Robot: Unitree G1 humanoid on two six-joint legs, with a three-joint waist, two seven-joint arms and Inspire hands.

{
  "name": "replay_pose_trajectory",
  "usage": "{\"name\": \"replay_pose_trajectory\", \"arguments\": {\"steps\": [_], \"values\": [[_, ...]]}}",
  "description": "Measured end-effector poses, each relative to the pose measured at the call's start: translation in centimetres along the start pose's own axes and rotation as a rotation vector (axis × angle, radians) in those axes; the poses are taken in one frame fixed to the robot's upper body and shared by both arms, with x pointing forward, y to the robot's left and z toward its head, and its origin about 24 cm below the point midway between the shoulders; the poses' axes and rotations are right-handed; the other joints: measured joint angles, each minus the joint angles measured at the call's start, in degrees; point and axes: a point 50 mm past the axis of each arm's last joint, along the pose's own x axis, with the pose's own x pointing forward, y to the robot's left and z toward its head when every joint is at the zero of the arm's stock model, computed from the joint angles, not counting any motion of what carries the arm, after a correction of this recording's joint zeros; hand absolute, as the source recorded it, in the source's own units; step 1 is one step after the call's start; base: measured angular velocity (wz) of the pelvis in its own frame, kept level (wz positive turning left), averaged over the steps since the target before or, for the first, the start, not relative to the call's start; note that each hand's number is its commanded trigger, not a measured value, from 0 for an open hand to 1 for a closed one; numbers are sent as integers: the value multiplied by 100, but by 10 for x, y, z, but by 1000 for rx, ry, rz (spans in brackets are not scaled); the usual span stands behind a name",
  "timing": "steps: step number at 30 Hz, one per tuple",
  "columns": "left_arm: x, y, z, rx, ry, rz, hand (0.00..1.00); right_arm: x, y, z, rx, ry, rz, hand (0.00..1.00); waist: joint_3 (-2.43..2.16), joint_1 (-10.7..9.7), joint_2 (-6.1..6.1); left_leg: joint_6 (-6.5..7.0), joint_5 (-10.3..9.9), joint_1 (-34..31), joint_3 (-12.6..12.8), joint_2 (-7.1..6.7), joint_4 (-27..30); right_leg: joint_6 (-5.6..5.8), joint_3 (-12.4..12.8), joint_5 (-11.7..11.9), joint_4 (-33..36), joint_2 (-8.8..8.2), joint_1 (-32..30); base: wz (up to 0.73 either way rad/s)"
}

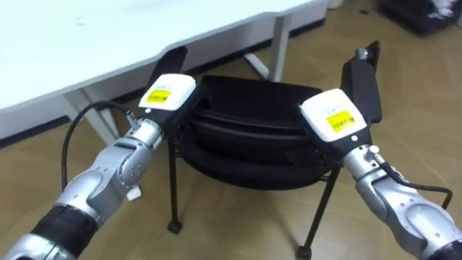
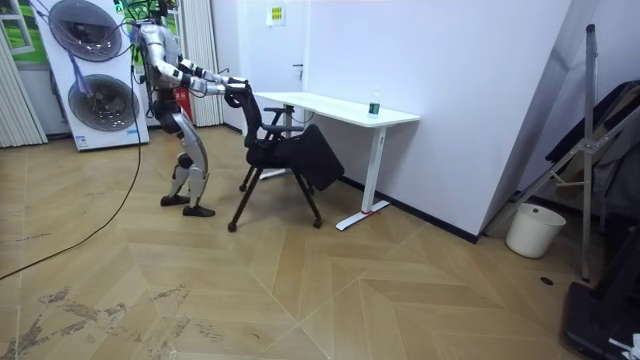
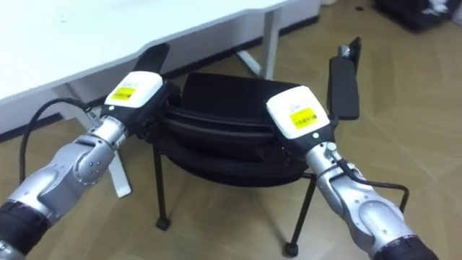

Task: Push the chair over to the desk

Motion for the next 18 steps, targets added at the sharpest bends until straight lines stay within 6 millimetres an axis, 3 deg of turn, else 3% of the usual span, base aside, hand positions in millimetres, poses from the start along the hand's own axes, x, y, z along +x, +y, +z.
{"name": "replay_pose_trajectory", "arguments": {"steps": [4, 6, 7, 8, 9, 10, 11, 12, 13, 15, 16, 18], "values": [[1, 2, -1, -6, 8, 37, 100, 8, -8, -2, -24, -7, -19, 100, -8, 35, -10, -95, 472, -297, 162, 72, -233, -86, -622, -56, -270, -115, 81, 82], [1, 2, -1, -14, 18, 42, 100, 10, -9, -2, -34, -7, -17, 100, -11, 140, -28, -78, 609, -371, 338, 60, -469, 28, -732, -109, -369, -129, 133, 60], [-1, -2, -3, -21, 28, 37, 100, 10, -8, -1, -39, -11, -8, 100, -21, 264, -19, -66, 628, -470, 443, 28, -684, 458, -750, -160, -438, -84, 167, 31], [-5, -7, -5, -33, 42, 29, 100, 11, -7, 1, -46, -19, 3, 100, -43, 366, 56, 15, 783, -662, 411, 86, -801, 1229, -569, -199, -301, -21, 146, 27], [-6, -6, -7, -35, 45, 34, 100, 13, -8, 2, -50, -30, 0, 100, -20, 419, 40, -5, 833, -795, 396, 71, -648, 1061, -11, -258, 150, -34, 0, 44], [-10, -3, -12, -54, 53, 48, 100, 17, -15, 6, -58, -55, -15, 100, 18, 402, -131, -62, 826, -1124, 484, 46, -166, 771, 646, -745, 781, -99, -209, 46], [-12, -6, -14, -82, 77, 52, 100, 22, -18, 8, -71, -69, -2, 100, -23, 463, -28, -95, 855, -1358, 449, 147, 25, 485, 482, -894, 969, -176, -213, 43], [-12, -8, -15, -91, 88, 40, 100, 23, -18, 8, -76, -71, 12, 100, -58, 518, 27, -102, 899, -1428, 442, 173, -11, 500, 397, -902, 926, -185, -189, 17], [-13, -10, -15, -95, 89, 27, 100, 23, -18, 8, -81, -75, 24, 100, -55, 615, 26, -111, 992, -1499, 453, 114, -187, 501, 291, -858, 748, -197, -100, 43], [-15, -13, -14, -93, 87, 20, 100, 19, -13, 9, -74, -75, 40, 100, -63, 601, 49, -101, 1270, -1477, 467, 7, -550, 525, -4, -764, 426, -189, 171, 75], [-16, -13, -15, -87, 83, 16, 100, 17, -11, 10, -68, -74, 41, 100, -35, 629, -2, -93, 1420, -1415, 496, -56, -690, 544, -124, -768, 354, -186, 290, 57], [-20, -15, -17, -83, 85, 8, 100, 15, -7, 12, -68, -77, 42, 100, -33, 811, -31, -61, 1613, -1339, 694, -65, -720, 670, -203, -832, 303, -177, 380, 31]]}}
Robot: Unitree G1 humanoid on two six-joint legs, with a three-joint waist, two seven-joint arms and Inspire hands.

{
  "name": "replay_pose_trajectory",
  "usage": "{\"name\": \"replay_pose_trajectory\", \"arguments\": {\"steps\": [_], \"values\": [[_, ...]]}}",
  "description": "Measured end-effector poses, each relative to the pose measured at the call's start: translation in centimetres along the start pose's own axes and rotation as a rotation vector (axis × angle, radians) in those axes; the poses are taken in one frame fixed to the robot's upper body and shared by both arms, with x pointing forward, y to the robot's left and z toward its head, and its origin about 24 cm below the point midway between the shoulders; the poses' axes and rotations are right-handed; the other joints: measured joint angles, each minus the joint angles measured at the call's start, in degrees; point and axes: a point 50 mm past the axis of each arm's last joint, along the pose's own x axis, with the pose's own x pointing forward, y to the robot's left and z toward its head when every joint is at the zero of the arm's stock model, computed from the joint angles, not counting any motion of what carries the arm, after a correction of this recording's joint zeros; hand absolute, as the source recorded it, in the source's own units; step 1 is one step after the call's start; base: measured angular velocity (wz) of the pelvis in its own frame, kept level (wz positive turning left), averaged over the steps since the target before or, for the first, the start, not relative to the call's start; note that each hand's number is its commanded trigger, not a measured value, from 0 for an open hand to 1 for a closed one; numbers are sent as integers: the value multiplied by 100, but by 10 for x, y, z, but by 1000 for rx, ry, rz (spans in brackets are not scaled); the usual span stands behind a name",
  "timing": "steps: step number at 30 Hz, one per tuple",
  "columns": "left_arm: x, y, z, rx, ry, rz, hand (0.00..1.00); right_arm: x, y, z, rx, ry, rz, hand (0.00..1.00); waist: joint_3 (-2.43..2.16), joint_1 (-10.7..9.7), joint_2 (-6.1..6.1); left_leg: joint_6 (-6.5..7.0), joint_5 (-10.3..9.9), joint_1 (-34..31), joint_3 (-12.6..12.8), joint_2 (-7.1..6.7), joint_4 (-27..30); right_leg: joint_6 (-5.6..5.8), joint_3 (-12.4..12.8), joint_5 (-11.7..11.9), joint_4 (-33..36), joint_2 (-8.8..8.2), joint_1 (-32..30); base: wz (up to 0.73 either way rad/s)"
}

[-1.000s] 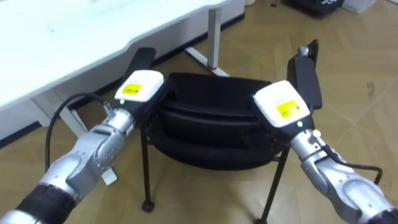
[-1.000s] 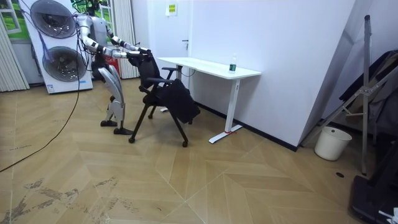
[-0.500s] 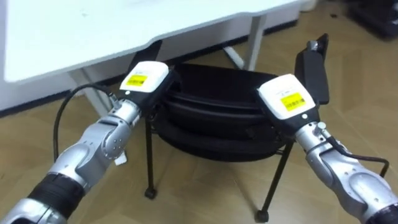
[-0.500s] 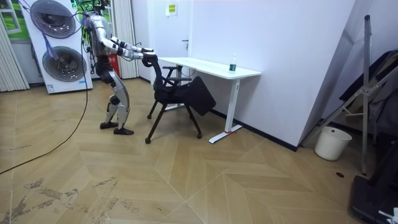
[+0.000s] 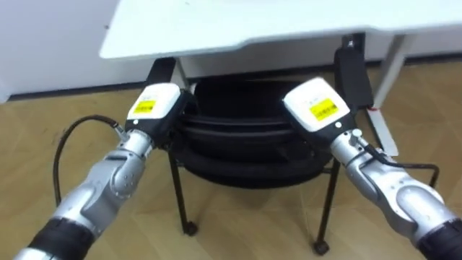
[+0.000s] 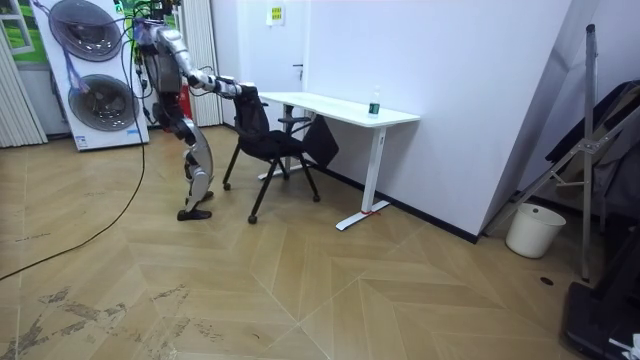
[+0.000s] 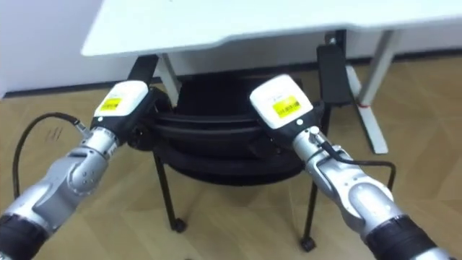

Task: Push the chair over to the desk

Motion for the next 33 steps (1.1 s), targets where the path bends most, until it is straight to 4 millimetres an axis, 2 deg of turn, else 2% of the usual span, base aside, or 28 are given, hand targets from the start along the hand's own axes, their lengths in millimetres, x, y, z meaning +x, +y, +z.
{"name": "replay_pose_trajectory", "arguments": {"steps": [3, 4, 6, 7, 12, 13, 14, 15, 16, 17, 18, 20, 21, 22, 24, 26, 28, 31, 33], "values": [[0, 4, -2, 5, 11, 3, 100, 1, -2, 5, -4, -11, -10, 100, -5, 66, -77, 50, 37, 30, 74, -63, -17, -8, -81, 4, -73, -6, 83, 17], [0, 6, -1, 18, -3, -7, 100, -1, 1, 6, 8, -12, 0, 100, -3, 57, -101, 52, 37, 57, 76, -77, -20, -11, -187, 6, -124, -10, 142, -3], [-2, 6, 1, 26, -10, -7, 100, -3, 2, 6, 15, -12, -4, 100, -4, 64, -100, 62, 41, 67, 83, -120, -79, -12, -275, 8, -156, -10, 157, -7], [-1, 7, 2, 30, -12, -6, 100, -3, 1, 5, 16, -9, -8, 100, -4, 69, -110, 153, 100, 63, 87, -169, -139, 1, -311, 1, -154, -11, 148, -5], [-7, 12, 1, 55, -5, 3, 100, -2, 1, 8, 35, -18, -12, 100, -20, 164, -207, 380, 243, 77, 71, -328, -224, 91, -371, -47, -167, -11, 170, -15], [-7, 12, 1, 61, -6, -7, 100, -4, 4, 9, 42, -18, -2, 100, -19, 156, -212, 474, 298, 111, 50, -362, -233, 274, -378, -76, -160, 0, 237, -7], [-9, 8, 1, 63, -1, -23, 100, -6, 8, 10, 50, -17, 15, 100, -44, 161, -156, 517, 321, 163, -26, -299, -239, 755, -160, -38, -102, 104, 284, -12], [-11, 6, 0, 62, 4, -28, 100, -6, 9, 12, 52, -21, 22, 100, -45, 178, -105, 532, 329, 176, -42, -246, -165, 811, 81, -28, 87, 148, 261, -20], [-13, 5, -2, 49, 13, -32, 100, -6, 7, 14, 49, -30, 19, 100, -39, 155, -115, 548, 146, 109, -77, -358, 191, 350, 740, -221, 625, -107, 192, -31], [-13, 5, -2, 24, 27, -25, 100, -5, 2, 14, 36, -29, 1, 100, -14, 214, -185, 538, -143, -97, -72, -489, 760, 241, 1050, -703, 878, -283, 126, -21], [-13, 2, -1, 14, 35, -42, 100, -6, 4, 13, 30, -26, 18, 100, -53, 206, -103, 519, -183, -131, 8, -477, 948, 164, 970, -678, 823, -268, 172, -13], [-14, 4, 0, 32, 22, -56, 100, -8, 6, 14, 45, -29, 28, 100, -82, 196, -68, 505, -166, -35, 13, -394, 797, 281, 881, -602, 521, -171, 297, 0], [-14, 6, 0, 38, 17, -52, 100, -9, 7, 15, 49, -27, 23, 100, -82, 199, -58, 531, -162, 4, 40, -359, 711, 269, 827, -540, 401, -148, 350, 0], [-14, 8, 0, 56, 10, -47, 100, -10, 9, 17, 62, -20, 19, 100, -66, 203, -104, 615, -104, 85, 70, -354, 538, 307, 790, -417, 198, -93, 454, 0], [-15, 10, -1, 70, 3, -38, 100, -11, 10, 19, 70, -18, 4, 100, -72, 201, -127, 645, -43, 131, 61, -373, 316, 220, 794, -232, -73, -5, 496, 0], [-13, 14, 0, 88, -10, -19, 100, -11, 9, 18, 68, -16, -17, 100, -70, 210, -129, 682, 55, 126, 63, -358, 61, 68, 764, 53, -457, 87, 560, -4], [-12, 16, 1, 104, -23, -2, 100, -12, 9, 17, 68, -13, -28, 100, -54, 207, -128, 696, 69, 89, 31, -327, 14, -2, 695, 198, -680, 181, 620, 2], [-11, 19, 3, 123, -34, 20, 100, -12, 10, 17, 72, -10, -37, 100, -43, 190, -138, 701, 71, 60, -103, -293, -58, -3, 605, 381, -1056, 273, 751, 6], [-11, 20, 3, 127, -41, 34, 100, -12, 10, 18, 75, -11, -50, 100, -19, 141, -124, 711, 102, 70, -129, -289, -132, 18, 601, 481, -1270, 333, 828, 7]]}}
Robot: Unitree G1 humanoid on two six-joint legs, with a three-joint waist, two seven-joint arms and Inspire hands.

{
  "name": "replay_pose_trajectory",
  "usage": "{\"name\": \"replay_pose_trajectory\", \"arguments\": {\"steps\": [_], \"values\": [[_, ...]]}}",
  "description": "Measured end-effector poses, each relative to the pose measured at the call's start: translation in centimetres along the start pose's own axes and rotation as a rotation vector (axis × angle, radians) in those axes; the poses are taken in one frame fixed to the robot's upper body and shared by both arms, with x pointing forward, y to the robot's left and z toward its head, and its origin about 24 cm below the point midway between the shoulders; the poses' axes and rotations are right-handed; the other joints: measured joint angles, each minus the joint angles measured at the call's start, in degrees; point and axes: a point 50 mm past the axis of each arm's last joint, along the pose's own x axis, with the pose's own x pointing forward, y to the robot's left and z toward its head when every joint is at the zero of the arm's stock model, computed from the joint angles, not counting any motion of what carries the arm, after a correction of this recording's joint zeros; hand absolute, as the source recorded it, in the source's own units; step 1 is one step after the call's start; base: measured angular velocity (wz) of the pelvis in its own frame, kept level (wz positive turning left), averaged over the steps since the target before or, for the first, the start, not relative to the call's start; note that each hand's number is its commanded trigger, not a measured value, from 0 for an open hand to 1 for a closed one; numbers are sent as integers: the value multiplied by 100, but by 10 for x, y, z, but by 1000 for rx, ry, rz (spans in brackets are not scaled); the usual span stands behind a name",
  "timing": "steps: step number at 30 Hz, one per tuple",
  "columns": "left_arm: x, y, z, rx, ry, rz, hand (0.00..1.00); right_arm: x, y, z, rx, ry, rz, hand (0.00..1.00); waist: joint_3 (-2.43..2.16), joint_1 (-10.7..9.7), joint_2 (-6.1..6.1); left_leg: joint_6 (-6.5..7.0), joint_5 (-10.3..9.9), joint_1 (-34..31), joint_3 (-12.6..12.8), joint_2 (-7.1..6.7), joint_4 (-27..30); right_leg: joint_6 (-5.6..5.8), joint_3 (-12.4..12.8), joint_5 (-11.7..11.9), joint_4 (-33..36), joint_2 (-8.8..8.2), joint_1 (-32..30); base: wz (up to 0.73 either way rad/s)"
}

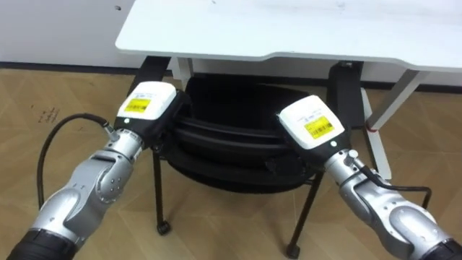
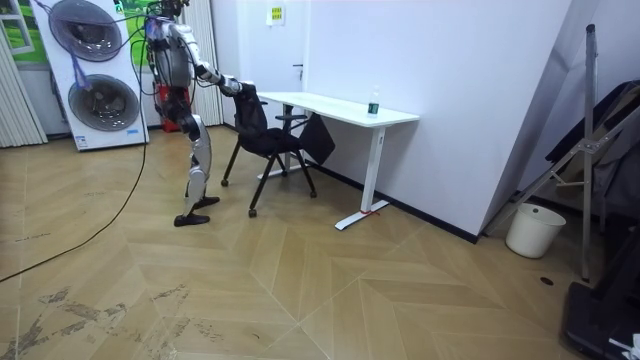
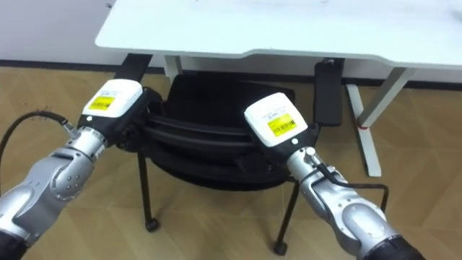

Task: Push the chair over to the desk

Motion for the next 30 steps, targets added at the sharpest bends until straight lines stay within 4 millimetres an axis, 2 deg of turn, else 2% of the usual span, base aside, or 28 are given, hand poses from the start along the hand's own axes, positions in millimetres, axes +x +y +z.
{"name": "replay_pose_trajectory", "arguments": {"steps": [9, 10, 11, 12, 13, 18, 22, 30], "values": [[-1, 1, 0, 13, -4, 2, 100, 0, 0, 0, 1, 3, 3, 100, 17, -76, -20, 2, 68, 100, 19, 1, -148, 13, -47, 112, -308, 50, 180, 3], [-1, 0, 0, 13, -3, 0, 85, 0, 0, 0, 1, 2, 8, 100, 16, -90, -18, 2, 67, 113, 5, 3, -149, 13, -67, 121, -351, 58, 220, 4], [-1, 0, 0, 12, -3, 1, 15, 0, 0, 0, 1, 2, 10, 26, 16, -93, -18, 1, 67, 113, -3, 3, -153, 11, -81, 130, -377, 66, 233, 5], [-1, 0, 0, 12, -3, 1, 0, 0, 0, 0, 1, 2, 10, 3, 15, -94, -17, 1, 67, 114, -4, 2, -154, 10, -84, 131, -383, 67, 238, 3], [-1, 0, 0, 12, -2, 0, 0, 0, 0, 0, 2, 1, 11, 0, 15, -98, -15, 0, 67, 126, -8, 1, -158, 10, -92, 131, -394, 66, 255, 4], [1, -2, 1, -19, 27, -8, 0, 1, -1, -2, 19, 8, 41, 0, 6, -131, 37, -4, 65, 188, -75, -3, -163, 10, -161, 155, -506, 87, 386, 5], [3, -4, 2, -87, 61, -3, 0, 2, -2, -4, 105, 42, 56, 0, -9, -126, 103, -20, 76, 231, -69, 4, -206, 7, -145, 197, -585, 117, 433, 0], [-1, -9, 0, -98, 85, -15, 0, 2, -1, -1, 161, 31, 66, 0, -18, -97, 135, -68, 112, 460, -58, -9, -361, -13, -140, 236, -791, 130, 651, 0]]}}
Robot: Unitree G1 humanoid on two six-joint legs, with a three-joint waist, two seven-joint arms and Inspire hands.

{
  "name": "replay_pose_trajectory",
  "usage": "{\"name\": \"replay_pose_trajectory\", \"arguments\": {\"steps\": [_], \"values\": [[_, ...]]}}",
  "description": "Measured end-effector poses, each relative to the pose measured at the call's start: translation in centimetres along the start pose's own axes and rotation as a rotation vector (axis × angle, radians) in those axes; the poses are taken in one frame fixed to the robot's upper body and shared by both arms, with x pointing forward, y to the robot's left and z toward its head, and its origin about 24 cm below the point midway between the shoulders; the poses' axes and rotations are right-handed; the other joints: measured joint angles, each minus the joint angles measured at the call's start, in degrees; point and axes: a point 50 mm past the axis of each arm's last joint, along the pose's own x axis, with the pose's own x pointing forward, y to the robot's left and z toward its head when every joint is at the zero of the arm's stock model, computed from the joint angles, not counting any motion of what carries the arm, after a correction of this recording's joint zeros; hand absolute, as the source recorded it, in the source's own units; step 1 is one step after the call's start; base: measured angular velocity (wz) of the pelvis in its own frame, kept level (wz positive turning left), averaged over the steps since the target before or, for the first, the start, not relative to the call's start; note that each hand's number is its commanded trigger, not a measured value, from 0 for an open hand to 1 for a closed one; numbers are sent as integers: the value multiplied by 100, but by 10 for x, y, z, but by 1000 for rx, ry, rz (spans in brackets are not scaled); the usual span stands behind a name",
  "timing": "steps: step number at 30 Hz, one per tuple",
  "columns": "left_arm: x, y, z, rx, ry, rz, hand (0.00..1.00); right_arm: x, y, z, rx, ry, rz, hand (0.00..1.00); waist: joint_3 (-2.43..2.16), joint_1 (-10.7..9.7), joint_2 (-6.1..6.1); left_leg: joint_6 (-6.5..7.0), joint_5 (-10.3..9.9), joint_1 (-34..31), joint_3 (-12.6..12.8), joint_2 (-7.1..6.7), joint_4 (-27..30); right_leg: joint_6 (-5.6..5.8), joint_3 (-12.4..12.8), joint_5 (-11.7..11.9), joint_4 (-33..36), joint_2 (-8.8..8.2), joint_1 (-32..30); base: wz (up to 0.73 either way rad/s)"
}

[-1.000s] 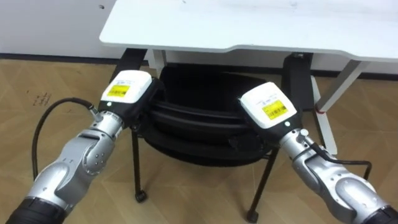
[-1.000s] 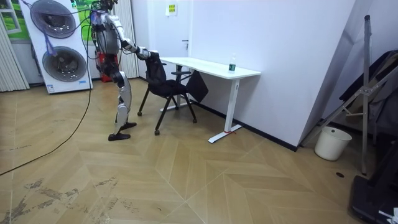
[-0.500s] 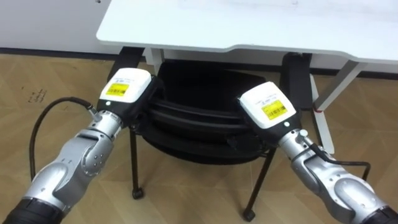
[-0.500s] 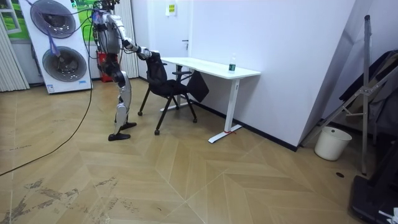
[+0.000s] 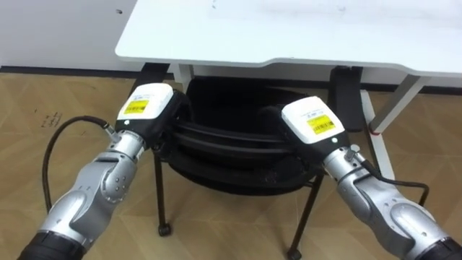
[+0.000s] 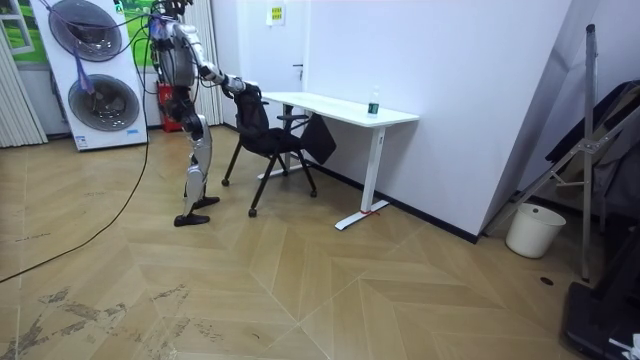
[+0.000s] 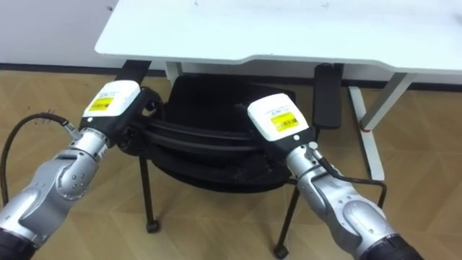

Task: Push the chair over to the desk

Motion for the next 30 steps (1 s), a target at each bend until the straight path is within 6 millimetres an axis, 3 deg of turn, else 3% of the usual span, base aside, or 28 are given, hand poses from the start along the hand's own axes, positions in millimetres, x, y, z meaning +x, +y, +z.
{"name": "replay_pose_trajectory", "arguments": {"steps": [10, 15, 17, 21, 25, 27, 29, 30], "values": [[1, -7, 7, -46, 20, 17, 0, -1, 2, 1, 22, 2, 17, 0, -1, 9, 0, -15, 14, 158, -31, -82, -87, 11, -10, 6, -92, -2, 170, 1], [8, 4, 11, 26, 1, 46, 0, 1, -4, -4, 11, 11, 17, 0, -1, 23, -6, -22, 43, 147, -40, -78, -104, 6, -5, 13, -101, 13, 153, 1], [11, 17, 13, 67, -11, 91, 0, 3, -11, -11, 3, 30, -6, 0, 0, 13, -4, -15, 60, 145, -56, -81, -112, 3, -19, 45, -131, 23, 166, 2], [21, 40, 17, 147, -35, 153, 0, 11, -49, -21, -103, 0, -106, 0, 12, -25, -25, 12, 204, 138, -79, -101, -321, 21, -41, 177, -319, 53, 149, 1], [25, 50, 23, 175, -70, 181, 0, 5, -61, -39, -221, 19, -110, 0, 15, 18, -38, 59, 277, 180, -131, -187, -486, 67, -79, 278, -418, 57, 199, 8], [25, 69, 25, 165, -95, 256, 0, 2, -66, -46, -258, 29, -108, 0, 35, 16, -77, 72, 285, 298, -119, -204, -574, 103, -86, 301, -509, 20, 305, 3], [27, 114, 25, 125, -104, 473, 0, 0, -74, -53, -245, 56, -133, 0, 69, -3, -147, 96, 302, 495, -120, -275, -720, 139, -106, 322, -607, -17, 473, 0], [26, 126, 24, 109, -107, 534, 0, 0, -79, -56, -233, 66, -154, 0, 74, -12, -157, 99, 303, 543, -118, -279, -752, 142, -86, 322, -606, -32, 506, -15]]}}
